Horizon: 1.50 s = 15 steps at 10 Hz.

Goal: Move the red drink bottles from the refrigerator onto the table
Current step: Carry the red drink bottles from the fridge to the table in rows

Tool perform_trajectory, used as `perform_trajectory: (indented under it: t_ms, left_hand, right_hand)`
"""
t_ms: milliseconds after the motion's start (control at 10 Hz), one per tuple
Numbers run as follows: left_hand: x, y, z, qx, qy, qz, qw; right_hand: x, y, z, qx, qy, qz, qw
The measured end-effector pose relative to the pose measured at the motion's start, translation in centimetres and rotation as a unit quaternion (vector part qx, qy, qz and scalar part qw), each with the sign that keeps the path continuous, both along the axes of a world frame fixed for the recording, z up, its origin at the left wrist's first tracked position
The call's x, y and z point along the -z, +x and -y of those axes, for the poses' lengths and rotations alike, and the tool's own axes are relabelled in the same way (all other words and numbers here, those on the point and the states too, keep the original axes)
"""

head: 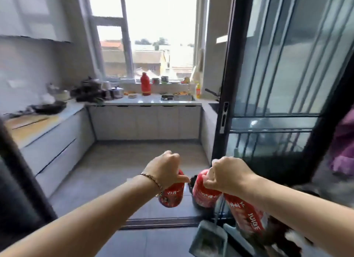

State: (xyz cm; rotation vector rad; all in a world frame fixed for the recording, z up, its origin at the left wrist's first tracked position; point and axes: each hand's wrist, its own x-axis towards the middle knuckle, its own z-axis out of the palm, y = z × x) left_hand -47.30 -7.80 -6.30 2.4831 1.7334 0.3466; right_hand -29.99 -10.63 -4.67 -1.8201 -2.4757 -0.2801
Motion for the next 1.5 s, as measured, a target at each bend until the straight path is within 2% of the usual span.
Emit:
perform_trajectory:
  t_ms: [100,300,500,700,900,1200,1300,1500]
  left_hand:
    - [1.9,-12.4,3.8,-0.104,-0.011,0.004,0.995]
    - [4.5,-35.2,14.8,-0.296,-0.067,0.019,0.952]
    - [6.6,-51.7,26.5,-0.467,-0.089,0.051,0.879]
    - [8.1,-64.5,34.5,-0.591,-0.095,0.076,0.797]
    - [9.9,-76.6,39.8,-0.685,-0.067,0.099,0.719]
    - [12.5,-91.5,46.4,-0.76,-0.04,0.135,0.635]
    - [13.9,-96.5,48.8,-0.771,-0.044,0.147,0.618]
    - [17.3,-107.5,54.2,-0.764,-0.063,0.16,0.622]
  right_hand:
    - [1.4,-11.5,-0.1,-0.065,0.0,0.005,0.998]
    - [3.8,-35.8,4.5,-0.198,-0.031,-0.005,0.98]
    - [5.4,-55.7,10.4,-0.422,-0.068,0.06,0.902]
    - [7.1,-72.6,15.7,-0.511,-0.114,0.047,0.85]
    - [8.7,-89.7,20.3,-0.568,-0.173,0.062,0.802]
    - [11.3,-109.2,26.2,-0.636,-0.174,0.093,0.746]
    - [13.0,-115.1,28.5,-0.642,-0.163,0.119,0.74]
    - [16.3,-125.8,33.4,-0.605,-0.209,0.112,0.76]
